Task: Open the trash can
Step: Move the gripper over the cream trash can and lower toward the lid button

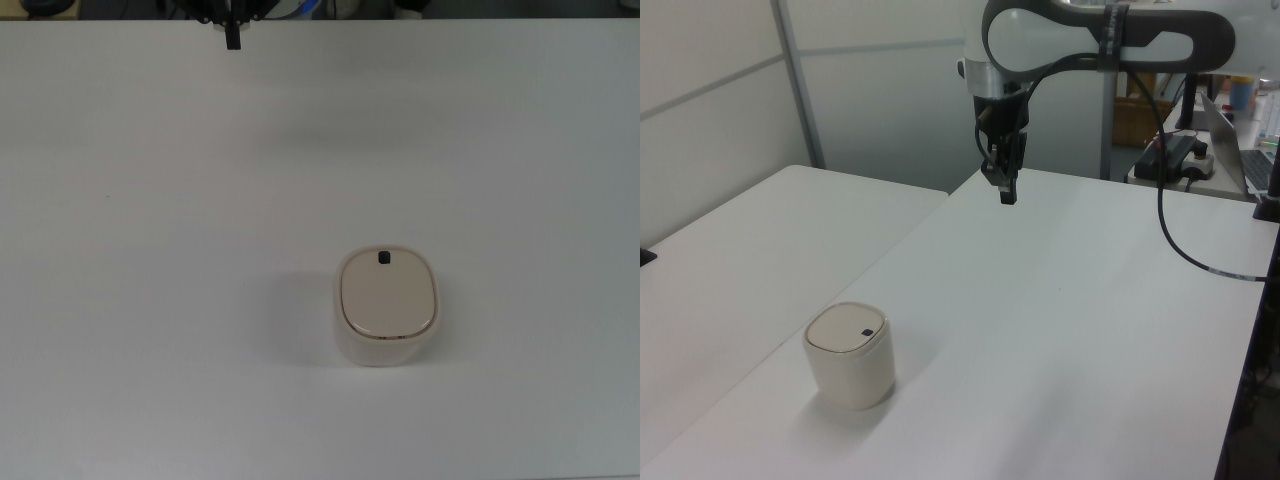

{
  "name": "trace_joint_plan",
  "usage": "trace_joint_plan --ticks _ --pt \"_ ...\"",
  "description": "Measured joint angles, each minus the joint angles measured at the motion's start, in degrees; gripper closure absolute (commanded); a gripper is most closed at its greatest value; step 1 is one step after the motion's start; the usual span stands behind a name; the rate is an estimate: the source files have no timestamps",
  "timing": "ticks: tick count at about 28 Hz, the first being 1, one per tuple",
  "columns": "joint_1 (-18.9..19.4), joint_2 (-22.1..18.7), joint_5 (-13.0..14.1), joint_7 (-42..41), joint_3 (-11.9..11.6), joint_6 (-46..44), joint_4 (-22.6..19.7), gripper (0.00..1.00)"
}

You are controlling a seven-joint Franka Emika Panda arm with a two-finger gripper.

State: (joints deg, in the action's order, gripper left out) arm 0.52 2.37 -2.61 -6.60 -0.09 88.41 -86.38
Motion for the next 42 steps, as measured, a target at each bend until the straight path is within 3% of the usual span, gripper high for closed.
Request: trace_joint_plan --ticks 13,30,42 --pt "0.7 6.4 0.7 0.0 3.1 10.6 -0.1 1.0" --pt "1.4 16.2 1.5 0.1 8.4 33.0 -0.1 1.0" --pt "3.4 20.5 1.5 0.4 8.7 41.4 -0.1 1.0"
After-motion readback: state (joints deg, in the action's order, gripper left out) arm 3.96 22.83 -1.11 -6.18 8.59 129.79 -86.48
